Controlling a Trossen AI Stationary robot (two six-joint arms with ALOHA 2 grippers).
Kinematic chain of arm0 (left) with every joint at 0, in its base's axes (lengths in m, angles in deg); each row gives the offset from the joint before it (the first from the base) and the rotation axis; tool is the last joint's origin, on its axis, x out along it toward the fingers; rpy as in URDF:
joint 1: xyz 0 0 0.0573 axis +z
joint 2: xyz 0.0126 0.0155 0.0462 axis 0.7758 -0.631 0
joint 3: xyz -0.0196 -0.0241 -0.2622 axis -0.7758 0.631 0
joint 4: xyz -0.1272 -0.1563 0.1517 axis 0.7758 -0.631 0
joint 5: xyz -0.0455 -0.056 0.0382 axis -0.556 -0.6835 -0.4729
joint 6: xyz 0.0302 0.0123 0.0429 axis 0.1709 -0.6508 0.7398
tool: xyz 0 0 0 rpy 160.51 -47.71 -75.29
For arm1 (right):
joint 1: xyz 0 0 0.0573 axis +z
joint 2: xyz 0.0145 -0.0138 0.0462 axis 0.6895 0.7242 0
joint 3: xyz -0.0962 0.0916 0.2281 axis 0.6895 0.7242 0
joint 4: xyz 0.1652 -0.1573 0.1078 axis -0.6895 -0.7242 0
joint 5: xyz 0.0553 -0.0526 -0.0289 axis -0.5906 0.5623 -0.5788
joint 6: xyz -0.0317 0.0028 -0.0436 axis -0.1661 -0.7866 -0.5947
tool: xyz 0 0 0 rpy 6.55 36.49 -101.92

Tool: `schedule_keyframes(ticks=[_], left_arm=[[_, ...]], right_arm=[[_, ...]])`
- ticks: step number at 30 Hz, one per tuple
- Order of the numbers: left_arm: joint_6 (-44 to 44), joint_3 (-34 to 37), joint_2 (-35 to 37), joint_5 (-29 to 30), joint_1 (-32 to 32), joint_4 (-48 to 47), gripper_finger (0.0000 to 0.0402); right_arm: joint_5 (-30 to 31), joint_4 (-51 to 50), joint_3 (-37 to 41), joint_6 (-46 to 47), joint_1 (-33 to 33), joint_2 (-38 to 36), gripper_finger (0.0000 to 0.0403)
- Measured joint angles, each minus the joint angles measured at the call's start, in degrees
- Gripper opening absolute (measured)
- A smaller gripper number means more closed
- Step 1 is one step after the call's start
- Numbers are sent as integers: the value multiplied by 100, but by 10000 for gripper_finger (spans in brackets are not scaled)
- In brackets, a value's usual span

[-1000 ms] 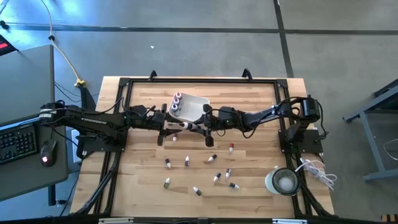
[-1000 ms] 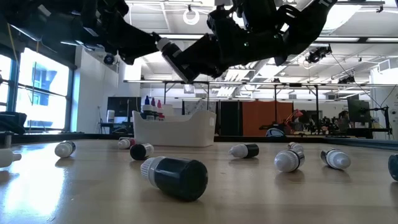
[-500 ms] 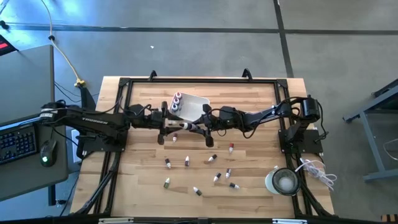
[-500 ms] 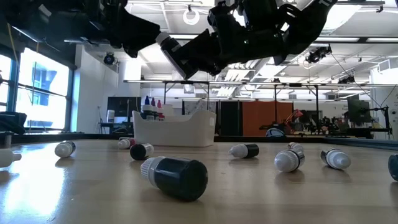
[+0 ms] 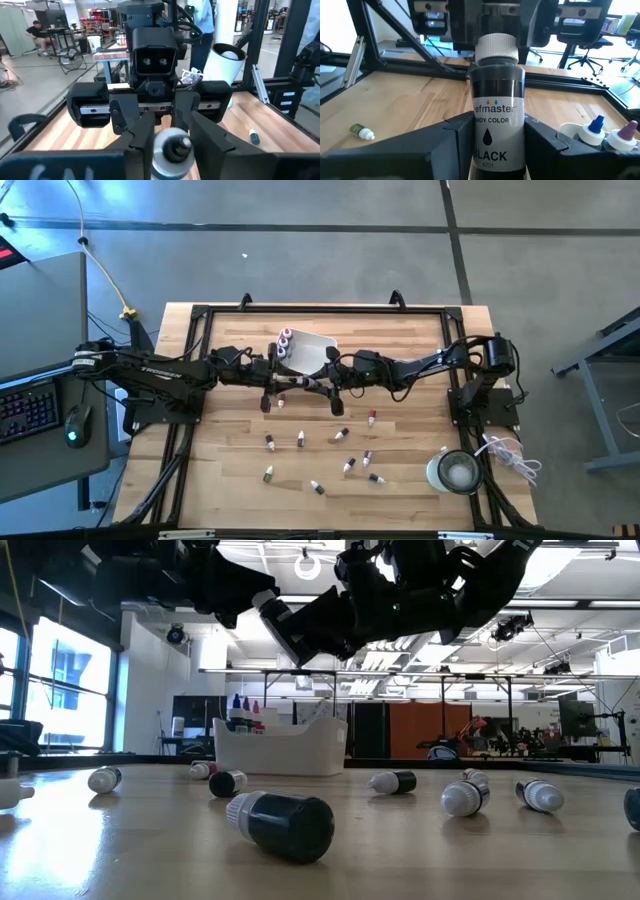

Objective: Pick & Place food coloring
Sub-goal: Put the large black food coloring bottle into the white bin

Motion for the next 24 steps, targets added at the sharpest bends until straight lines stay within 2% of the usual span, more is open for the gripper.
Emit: schedule_keyframes(ticks=[6, 15, 18, 24], left_arm=[[-96, -19, 2, 17, 0, 18, 82], [-108, -19, 11, 35, 0, 157, 28], [-110, -22, 13, 34, 2, 242, 31], [-117, -25, 11, 27, 0, 371, 68]], right_arm=[[7, 44, 2, -23, 2, 11, 131], [36, 322, 17, -108, 0, 11, 131], [48, 500, 20, -132, 0, 16, 131], [23, 703, 17, -316, 6, 20, 131]])
